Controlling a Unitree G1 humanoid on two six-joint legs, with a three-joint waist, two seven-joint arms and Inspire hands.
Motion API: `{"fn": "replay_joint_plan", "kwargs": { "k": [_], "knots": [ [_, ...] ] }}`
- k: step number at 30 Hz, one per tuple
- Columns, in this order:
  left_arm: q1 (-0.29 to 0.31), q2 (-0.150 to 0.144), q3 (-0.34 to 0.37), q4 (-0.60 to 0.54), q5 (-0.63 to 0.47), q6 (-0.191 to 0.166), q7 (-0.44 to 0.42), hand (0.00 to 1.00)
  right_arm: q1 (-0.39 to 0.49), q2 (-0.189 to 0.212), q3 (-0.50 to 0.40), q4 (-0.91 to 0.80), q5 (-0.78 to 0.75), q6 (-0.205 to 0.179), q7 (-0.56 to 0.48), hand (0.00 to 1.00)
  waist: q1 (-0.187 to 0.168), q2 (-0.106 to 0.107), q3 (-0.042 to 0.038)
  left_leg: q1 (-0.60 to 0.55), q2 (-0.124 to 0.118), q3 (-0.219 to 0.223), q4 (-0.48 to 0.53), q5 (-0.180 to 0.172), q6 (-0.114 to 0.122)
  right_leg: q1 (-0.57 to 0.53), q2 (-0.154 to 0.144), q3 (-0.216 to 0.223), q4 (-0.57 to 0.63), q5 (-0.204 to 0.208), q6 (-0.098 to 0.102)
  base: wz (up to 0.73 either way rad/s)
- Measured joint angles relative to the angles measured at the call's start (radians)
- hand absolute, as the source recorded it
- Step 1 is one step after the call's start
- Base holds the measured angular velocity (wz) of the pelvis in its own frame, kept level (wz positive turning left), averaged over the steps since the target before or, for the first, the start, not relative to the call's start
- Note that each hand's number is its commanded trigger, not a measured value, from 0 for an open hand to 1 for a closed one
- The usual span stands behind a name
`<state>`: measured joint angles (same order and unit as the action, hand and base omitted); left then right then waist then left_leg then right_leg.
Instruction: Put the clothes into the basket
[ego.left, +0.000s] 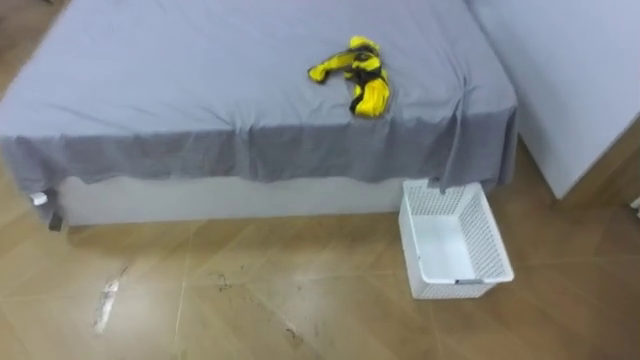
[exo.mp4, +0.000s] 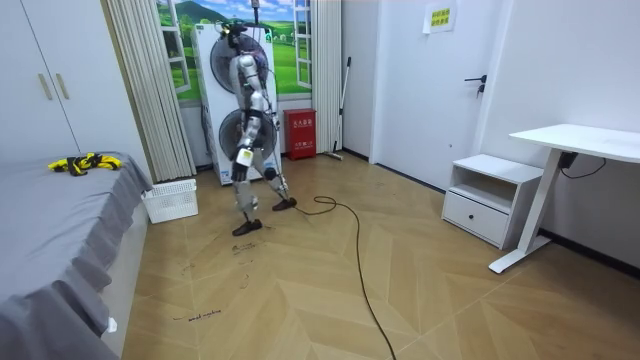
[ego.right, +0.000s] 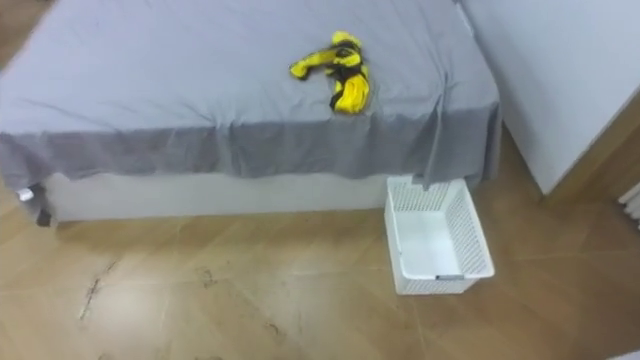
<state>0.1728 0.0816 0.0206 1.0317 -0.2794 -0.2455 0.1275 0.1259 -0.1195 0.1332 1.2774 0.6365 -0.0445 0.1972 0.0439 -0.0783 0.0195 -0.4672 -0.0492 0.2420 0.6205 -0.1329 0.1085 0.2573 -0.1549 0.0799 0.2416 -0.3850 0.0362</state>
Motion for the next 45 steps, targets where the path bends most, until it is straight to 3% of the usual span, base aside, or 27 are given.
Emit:
{"fn": "replay_joint_plan", "kwargs": {
  "k": [1, 2, 3, 4, 5, 6, 7, 8, 9, 11, 13, 14, 15, 16, 17, 18, 19, 20, 22, 24, 26, 29, 31, 32, 34, 39, 45],
  "knots": [
    [0.003, -0.001, -0.005, -0.003, 0.003, -0.006, -0.002, 0.0, 0.017, -0.006, 0.0, -0.012, 0.005, 0.0, 0.001, 0.0, 0.0, -0.001, -0.0134, 0.007, 0.002, -0.003, -0.036, -0.011, -0.012, -0.007, 0.0, -0.004, 0.038, -0.001, 0.002, -0.08],
    [0.003, 0.004, -0.023, 0.004, 0.008, -0.003, -0.003, 0.0, 0.035, -0.012, 0.0, -0.033, 0.028, 0.003, -0.004, 0.0, -0.006, 0.016, -0.0314, 0.042, -0.007, -0.008, -0.047, -0.073, 0.005, -0.052, -0.004, -0.031, 0.202, -0.017, 0.029, 0.0],
    [0.004, 0.019, -0.047, 0.014, 0.009, -0.002, -0.002, 0.0, 0.04, -0.008, 0.0, -0.046, 0.046, 0.003, -0.003, 0.0, -0.007, 0.002, -0.0238, 0.098, -0.035, -0.004, -0.051, -0.105, 0.024, -0.122, -0.026, -0.057, 0.41, 0.029, 0.063, 0.0],
    [0.004, 0.021, -0.061, 0.02, 0.009, -0.001, 0.0, 0.0, 0.044, -0.008, 0.0, -0.054, 0.051, 0.002, -0.003, 0.0, -0.006, -0.003, -0.0209, 0.126, -0.039, 0.001, -0.059, -0.118, 0.032, -0.155, -0.038, -0.069, 0.5, 0.09, 0.069, -0.07],
    [0.004, 0.02, -0.079, 0.024, 0.015, 0.002, 0.001, 0.0, 0.045, -0.008, -0.004, -0.068, 0.061, 0.0, -0.005, 0.0, 0.002, 0.01, -0.0189, 0.189, -0.049, 0.001, -0.097, -0.13, 0.04, -0.215, -0.053, -0.083, 0.641, 0.254, 0.06, -0.14],
    [0.002, 0.017, -0.096, 0.027, 0.051, 0.005, 0.001, 0.0, 0.04, -0.008, -0.004, -0.086, 0.062, -0.007, -0.005, 0.0, 0.016, 0.025, -0.0194, 0.255, -0.052, -0.001, -0.151, -0.136, 0.044, -0.275, -0.056, -0.092, 0.735, 0.345, 0.047, -0.2],
    [0.001, 0.017, -0.104, 0.027, 0.069, 0.005, 0.001, 0.0, 0.034, -0.008, -0.003, -0.101, 0.062, -0.011, -0.005, 0.0, 0.019, 0.035, -0.015, 0.281, -0.051, -0.006, -0.173, -0.138, 0.041, -0.314, -0.05, -0.106, 0.776, 0.315, 0.029, -0.08],
    [-0.003, 0.017, -0.102, 0.03, 0.106, 0.005, 0.001, 0.0, 0.022, -0.011, -0.003, -0.127, 0.069, -0.026, -0.006, 0.0, 0.016, 0.051, -0.0033, 0.325, -0.045, -0.024, -0.21, -0.14, 0.041, -0.389, -0.034, -0.145, 0.822, 0.233, 0.005, 0.2],
    [-0.006, 0.018, -0.103, 0.027, 0.139, 0.005, -0.002, 0.0, 0.015, -0.013, -0.003, -0.166, 0.071, -0.029, -0.003, 0.0, 0.008, 0.058, -0.0006, 0.363, -0.034, -0.042, -0.243, -0.142, 0.04, -0.466, -0.004, -0.193, 0.8, 0.161, -0.008, 0.29],
    [-0.012, 0.023, -0.123, 0.027, 0.154, 0.005, -0.002, 0.0, 0.006, -0.012, -0.001, -0.212, 0.069, -0.029, 0.003, 0.0, -0.006, 0.065, 0.0021, 0.402, -0.023, -0.08, -0.276, -0.152, 0.033, -0.56, 0.037, -0.249, 0.66, 0.109, -0.015, 0.49],
    [-0.02, 0.022, -0.156, 0.028, 0.157, 0.007, -0.003, 0.0, -0.004, -0.008, 0.0, -0.232, 0.068, -0.032, 0.008, 0.0, -0.024, 0.072, 0.0039, 0.452, -0.012, -0.12, -0.312, -0.161, 0.024, -0.602, 0.08, -0.271, 0.405, 0.114, -0.021, 0.59],
    [-0.019, 0.021, -0.185, 0.027, 0.167, 0.007, -0.003, 0.0, -0.012, -0.006, 0.0, -0.239, 0.059, -0.033, 0.007, 0.0, -0.022, 0.076, 0.0025, 0.491, -0.008, -0.14, -0.341, -0.166, 0.017, -0.608, 0.105, -0.278, 0.216, 0.16, -0.035, 0.46],
    [-0.02, 0.013, -0.2, 0.027, 0.175, 0.008, -0.003, 0.0, -0.017, -0.007, 0.001, -0.246, 0.053, -0.049, 0.006, 0.0, -0.024, 0.087, 0.0023, 0.535, 0.0, -0.163, -0.373, -0.173, 0.009, -0.607, 0.116, -0.283, 0.089, 0.257, -0.052, 0.48],
    [-0.02, 0.009, -0.203, 0.027, 0.177, 0.008, -0.003, 0.0, -0.017, -0.006, 0.002, -0.245, 0.055, -0.061, 0.006, 0.0, -0.023, 0.091, 0.0004, 0.56, 0.004, -0.172, -0.388, -0.175, 0.005, -0.604, 0.123, -0.285, 0.038, 0.301, -0.058, 0.43],
    [-0.021, 0.006, -0.206, 0.025, 0.182, 0.008, -0.003, 0.0, -0.02, -0.006, 0.002, -0.257, 0.059, -0.073, 0.003, 0.0, -0.019, 0.092, -0.0049, 0.592, 0.009, -0.182, -0.405, -0.185, -0.01, -0.596, 0.132, -0.286, -0.016, 0.389, -0.093, 0.27],
    [-0.021, 0.008, -0.207, 0.027, 0.183, 0.008, -0.003, 0.0, -0.028, -0.006, 0.002, -0.286, 0.059, -0.078, -0.004, 0.0, -0.009, 0.098, -0.0127, 0.603, 0.024, -0.188, -0.396, -0.204, -0.033, -0.586, 0.149, -0.286, -0.013, 0.434, -0.113, 0.13],
    [-0.021, 0.009, -0.206, 0.027, 0.185, 0.01, -0.003, 0.0, -0.032, -0.006, 0.001, -0.309, 0.059, -0.078, -0.011, 0.0, -0.008, 0.106, -0.0169, 0.602, 0.037, -0.186, -0.383, -0.214, -0.048, -0.579, 0.161, -0.29, -0.002, 0.431, -0.116, 0.0],
    [-0.016, 0.01, -0.196, 0.027, 0.188, 0.013, -0.003, 0.0, -0.043, -0.006, 0.003, -0.345, 0.055, -0.091, -0.013, 0.0, -0.006, 0.128, -0.0159, 0.601, 0.067, -0.185, -0.338, -0.231, -0.079, -0.562, 0.182, -0.31, 0.023, 0.422, -0.137, -0.08],
    [-0.002, 0.013, -0.168, 0.026, 0.205, 0.017, -0.003, 0.0, -0.066, -0.002, 0.003, -0.36, 0.034, -0.1, -0.01, 0.0, -0.016, 0.142, -0.0152, 0.591, 0.1, -0.157, -0.21, -0.232, -0.105, -0.518, 0.204, -0.339, 0.056, 0.36, -0.145, 0.01],
    [0.024, 0.016, -0.154, 0.0, 0.204, 0.018, -0.003, 0.0, -0.068, -0.005, 0.006, -0.422, 0.033, -0.103, -0.011, 0.0, -0.027, 0.122, -0.0122, 0.537, 0.14, -0.13, 0.019, -0.145, -0.187, -0.431, 0.206, -0.354, 0.048, 0.297, -0.155, 0.11],
    [0.031, 0.014, -0.161, -0.006, 0.204, 0.017, -0.003, 0.0, -0.084, -0.001, 0.008, -0.439, 0.04, -0.126, -0.012, 0.0, -0.045, 0.112, -0.0077, 0.482, 0.178, -0.127, 0.122, -0.142, -0.182, -0.364, 0.212, -0.361, 0.003, 0.284, -0.157, 0.32],
    [0.012, 0.01, -0.164, -0.021, 0.199, 0.017, 0.0, 0.0, -0.104, -0.008, 0.009, -0.475, 0.039, -0.129, -0.026, 0.0, -0.041, 0.084, 0.0042, 0.366, 0.207, -0.11, 0.086, -0.176, -0.174, -0.308, 0.209, -0.356, -0.046, 0.277, -0.154, 0.07],
    [0.007, 0.009, -0.164, -0.021, 0.194, 0.018, 0.0, 0.0, -0.106, -0.009, 0.002, -0.496, 0.038, -0.128, -0.051, 0.0, -0.038, 0.082, 0.0031, 0.316, 0.198, -0.115, -0.053, -0.175, -0.176, -0.296, 0.206, -0.348, -0.06, 0.272, -0.146, -0.15],
    [0.004, 0.009, -0.163, -0.021, 0.194, 0.016, 0.0, 0.0, -0.106, -0.012, 0.002, -0.512, 0.038, -0.128, -0.065, 0.0, -0.029, 0.084, 0.0018, 0.299, 0.186, -0.117, -0.183, -0.144, -0.168, -0.296, 0.206, -0.332, -0.058, 0.267, -0.138, -0.43],
    [0.011, 0.014, -0.156, -0.015, 0.194, 0.015, 0.0, 0.0, -0.098, -0.005, 0.003, -0.521, 0.025, -0.128, -0.077, 0.0, -0.013, 0.066, -0.0188, 0.324, 0.162, -0.115, -0.246, -0.095, -0.138, -0.297, 0.19, -0.301, -0.056, 0.259, -0.119, -0.28],
    [0.006, 0.022, -0.159, 0.011, 0.194, 0.014, -0.003, 0.0, -0.094, -0.011, 0.0, -0.553, 0.021, -0.138, -0.086, 0.0, -0.017, 0.054, -0.0189, 0.366, 0.11, -0.108, -0.313, -0.081, -0.117, -0.3, 0.154, -0.293, -0.054, 0.244, -0.088, 0.01],
    [-0.005, 0.028, -0.152, 0.014, 0.198, 0.014, -0.003, 0.0, -0.096, -0.011, 0.003, -0.56, 0.021, -0.139, -0.086, 0.0, -0.011, 0.044, -0.0152, 0.364, 0.089, -0.109, -0.347, -0.072, -0.104, -0.308, 0.139, -0.301, -0.052, 0.234, -0.073, 0.04]
  ]
}}
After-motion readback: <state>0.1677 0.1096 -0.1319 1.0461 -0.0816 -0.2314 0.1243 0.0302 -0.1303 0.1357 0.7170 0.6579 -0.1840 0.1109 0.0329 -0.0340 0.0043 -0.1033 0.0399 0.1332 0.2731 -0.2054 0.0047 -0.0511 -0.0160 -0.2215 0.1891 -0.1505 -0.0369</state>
